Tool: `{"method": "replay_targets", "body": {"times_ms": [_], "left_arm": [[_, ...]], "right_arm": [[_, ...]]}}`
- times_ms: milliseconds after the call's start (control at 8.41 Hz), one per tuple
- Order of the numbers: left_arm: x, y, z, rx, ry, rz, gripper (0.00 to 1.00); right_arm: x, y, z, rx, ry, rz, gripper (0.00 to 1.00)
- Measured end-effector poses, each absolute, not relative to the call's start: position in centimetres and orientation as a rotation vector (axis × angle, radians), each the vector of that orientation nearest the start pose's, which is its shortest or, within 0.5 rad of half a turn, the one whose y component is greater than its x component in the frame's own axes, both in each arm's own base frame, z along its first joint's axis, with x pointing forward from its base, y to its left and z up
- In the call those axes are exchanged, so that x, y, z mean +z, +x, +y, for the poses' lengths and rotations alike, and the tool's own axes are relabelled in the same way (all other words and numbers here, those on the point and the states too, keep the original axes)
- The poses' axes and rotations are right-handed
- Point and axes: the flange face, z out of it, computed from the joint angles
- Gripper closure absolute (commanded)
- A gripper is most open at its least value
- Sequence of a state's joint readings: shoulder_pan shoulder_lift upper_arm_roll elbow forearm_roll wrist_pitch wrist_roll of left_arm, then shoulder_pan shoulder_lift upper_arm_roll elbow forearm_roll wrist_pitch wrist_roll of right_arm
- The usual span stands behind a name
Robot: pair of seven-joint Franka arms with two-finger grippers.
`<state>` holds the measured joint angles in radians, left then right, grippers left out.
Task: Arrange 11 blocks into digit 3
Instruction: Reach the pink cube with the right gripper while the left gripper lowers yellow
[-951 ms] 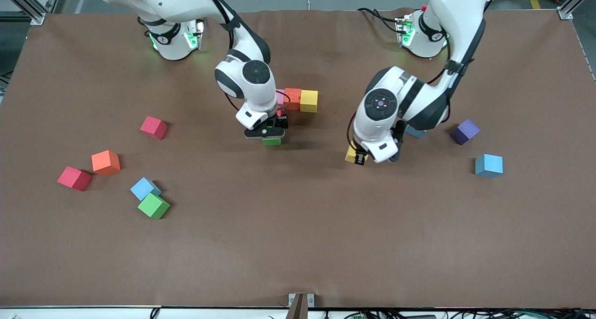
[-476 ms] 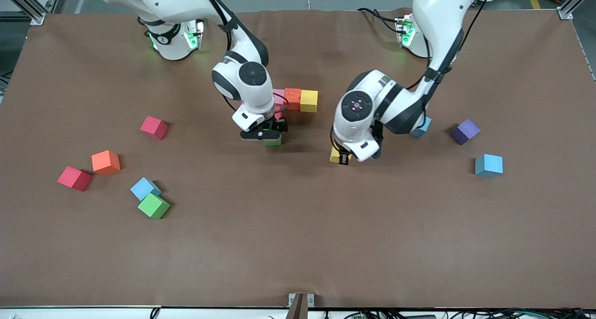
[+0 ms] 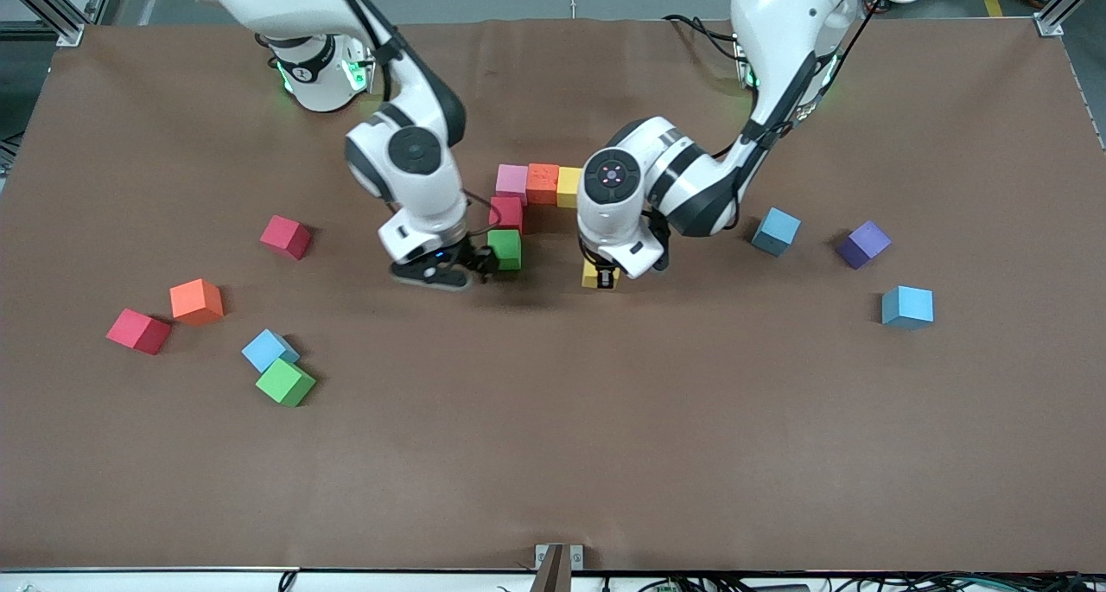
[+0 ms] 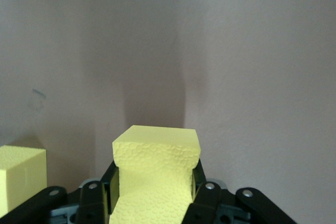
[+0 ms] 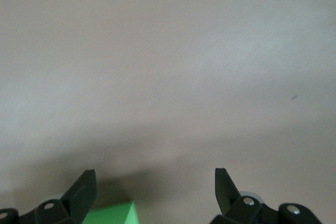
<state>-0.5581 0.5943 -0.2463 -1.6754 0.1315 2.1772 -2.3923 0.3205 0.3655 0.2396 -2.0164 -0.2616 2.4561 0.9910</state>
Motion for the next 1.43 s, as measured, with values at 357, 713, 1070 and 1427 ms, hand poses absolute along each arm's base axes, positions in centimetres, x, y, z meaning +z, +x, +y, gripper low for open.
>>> {"method": "replay_targets", "body": {"times_ms": [357, 713, 1070, 1427], "left_arm": [[24.1, 43.3, -52.7, 0.048, -2.187, -2.136, 0.73], [22.9, 42.5, -54.9, -0.009, -2.176, -2.171, 0.73], [21.7, 41.9, -55.6, -0.036, -2.182, -2.187, 0.73], [21.5, 40.8, -56.7, -0.038, -2.206, -2.182, 0.73]], "right_arm": [[29.4, 58.0, 20.2, -0.228, -3.055, 0.729, 0.01], [30.0, 61.6, 7.2, -0.248, -3.034, 0.876, 0.01], [29.3, 62.0, 0.3, -0.210, -3.132, 0.620, 0.01], [26.8, 61.8, -2.7, -0.133, -3.172, 0.458, 0.00]]}}
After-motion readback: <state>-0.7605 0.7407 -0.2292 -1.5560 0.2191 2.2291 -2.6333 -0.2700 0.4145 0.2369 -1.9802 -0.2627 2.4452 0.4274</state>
